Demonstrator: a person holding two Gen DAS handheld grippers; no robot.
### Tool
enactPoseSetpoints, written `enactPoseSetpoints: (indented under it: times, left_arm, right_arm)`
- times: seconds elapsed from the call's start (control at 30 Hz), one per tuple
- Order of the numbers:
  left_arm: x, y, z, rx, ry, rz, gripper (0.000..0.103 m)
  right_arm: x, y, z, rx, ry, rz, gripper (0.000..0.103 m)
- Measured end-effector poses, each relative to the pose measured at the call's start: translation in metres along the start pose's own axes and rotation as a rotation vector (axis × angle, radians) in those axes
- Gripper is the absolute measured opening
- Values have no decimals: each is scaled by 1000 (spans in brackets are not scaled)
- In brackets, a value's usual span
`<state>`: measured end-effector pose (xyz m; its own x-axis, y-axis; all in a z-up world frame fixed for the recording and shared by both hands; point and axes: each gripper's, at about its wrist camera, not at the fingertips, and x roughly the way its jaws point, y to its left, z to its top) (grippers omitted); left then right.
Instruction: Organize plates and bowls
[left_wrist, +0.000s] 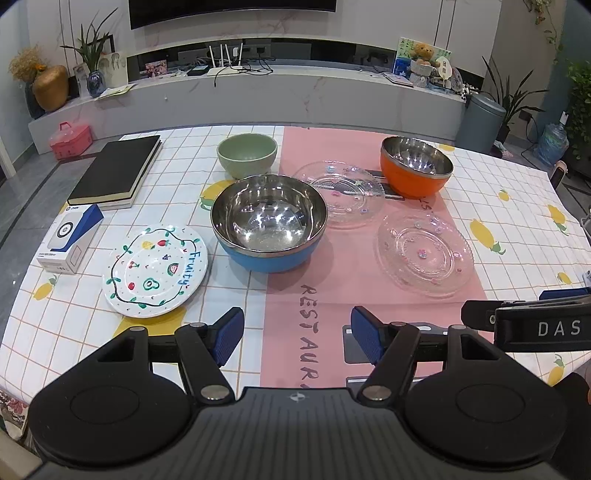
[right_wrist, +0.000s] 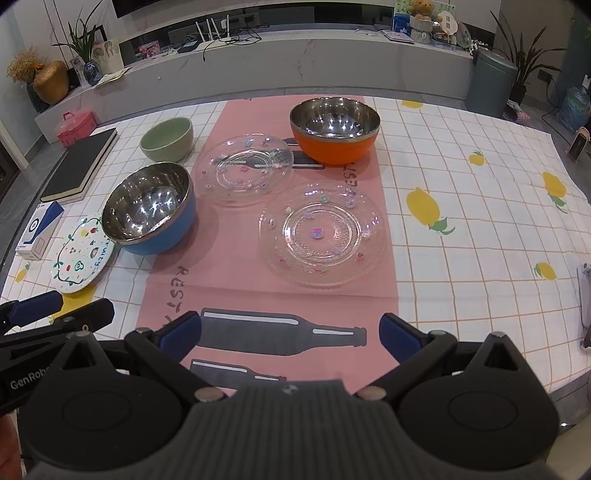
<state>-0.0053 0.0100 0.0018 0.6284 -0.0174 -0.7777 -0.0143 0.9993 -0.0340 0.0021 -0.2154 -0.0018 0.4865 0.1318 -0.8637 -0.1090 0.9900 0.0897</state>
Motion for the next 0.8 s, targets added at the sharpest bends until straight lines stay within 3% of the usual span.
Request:
enactPoseSetpoints:
  times: [0.8]
  left_arm:
    - [3,-2,-2,-1,10,-1,78]
  right_arm:
    - [4,0,-5,7,25,4,100]
